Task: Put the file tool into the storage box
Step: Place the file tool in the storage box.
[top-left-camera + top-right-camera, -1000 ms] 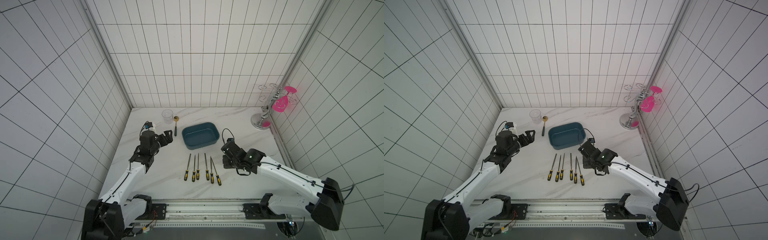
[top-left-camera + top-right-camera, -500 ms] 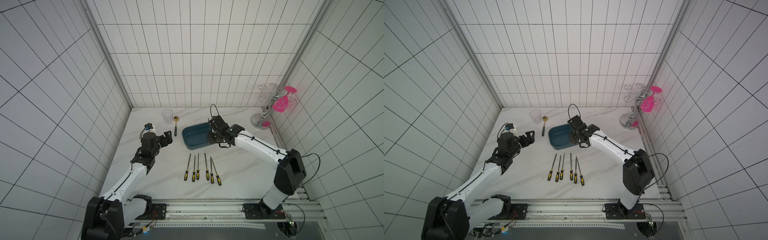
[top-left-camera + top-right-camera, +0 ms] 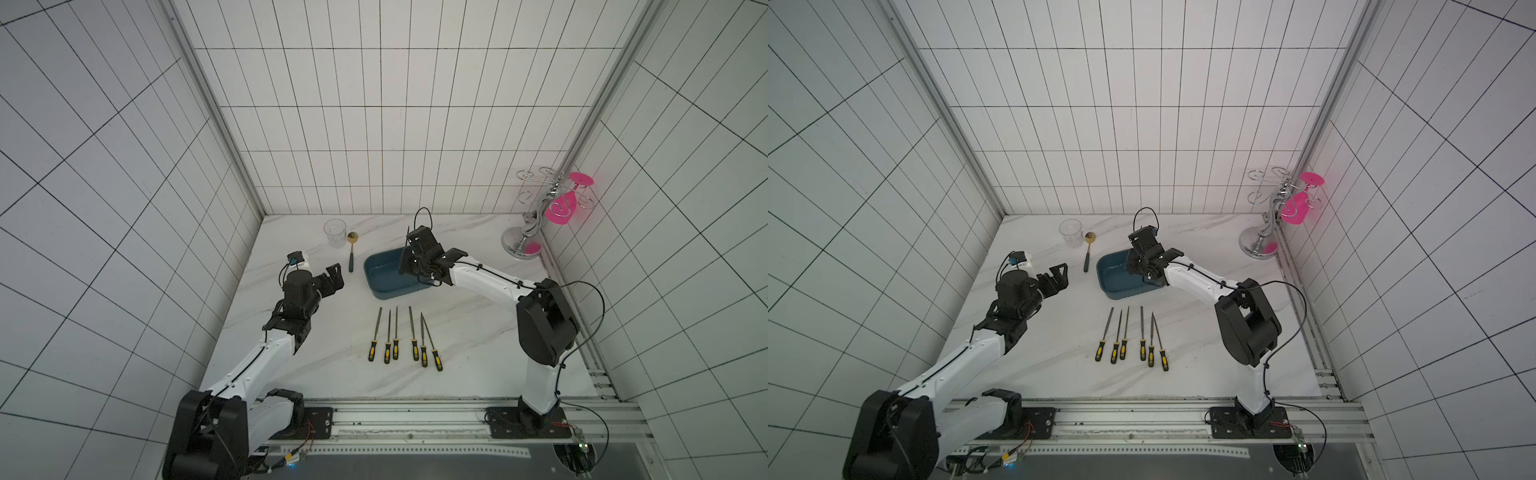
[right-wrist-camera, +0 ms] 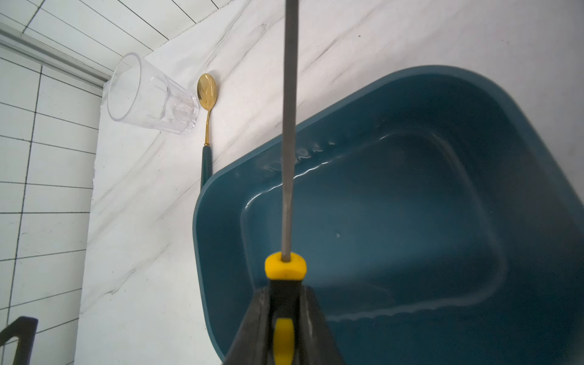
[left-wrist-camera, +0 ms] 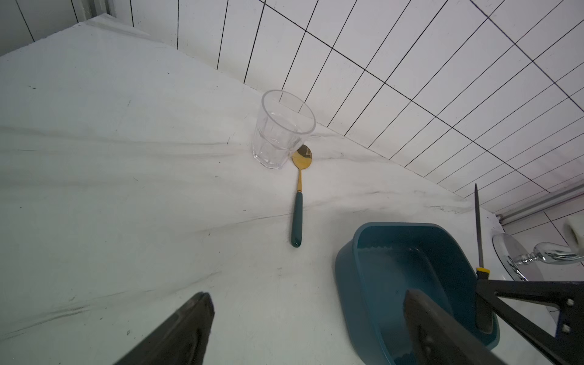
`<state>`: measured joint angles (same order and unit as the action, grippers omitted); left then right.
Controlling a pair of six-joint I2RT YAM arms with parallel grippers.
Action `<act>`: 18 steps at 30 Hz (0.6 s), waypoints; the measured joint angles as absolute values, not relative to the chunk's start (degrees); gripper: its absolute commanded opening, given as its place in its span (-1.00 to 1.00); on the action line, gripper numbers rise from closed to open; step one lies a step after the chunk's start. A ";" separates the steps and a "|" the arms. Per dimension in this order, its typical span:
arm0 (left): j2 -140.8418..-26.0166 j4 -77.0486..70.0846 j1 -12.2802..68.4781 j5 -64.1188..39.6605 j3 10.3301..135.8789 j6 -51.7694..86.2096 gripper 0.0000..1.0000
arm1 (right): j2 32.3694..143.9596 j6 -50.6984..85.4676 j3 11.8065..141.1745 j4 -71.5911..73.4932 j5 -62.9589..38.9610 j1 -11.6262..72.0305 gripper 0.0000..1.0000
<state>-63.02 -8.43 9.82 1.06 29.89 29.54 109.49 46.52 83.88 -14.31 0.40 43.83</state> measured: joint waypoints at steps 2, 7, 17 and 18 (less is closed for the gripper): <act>-63.02 -8.43 9.82 1.06 29.89 29.54 0.96 | 110.72 47.86 83.85 -12.88 0.36 43.83 -0.99; -63.02 -8.43 9.82 1.02 29.89 29.56 0.96 | 111.85 50.52 82.37 -10.46 -0.16 43.83 -0.20; -63.02 -8.38 9.96 0.78 29.89 29.56 0.96 | 111.74 51.68 81.84 -8.16 -0.91 43.86 0.25; -63.02 -8.38 9.98 0.75 29.89 29.56 0.95 | 111.48 51.64 81.82 -8.16 -0.89 43.86 0.26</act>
<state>-63.02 -8.38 9.98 0.75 29.89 29.56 111.48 51.64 81.82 -8.16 -0.89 43.86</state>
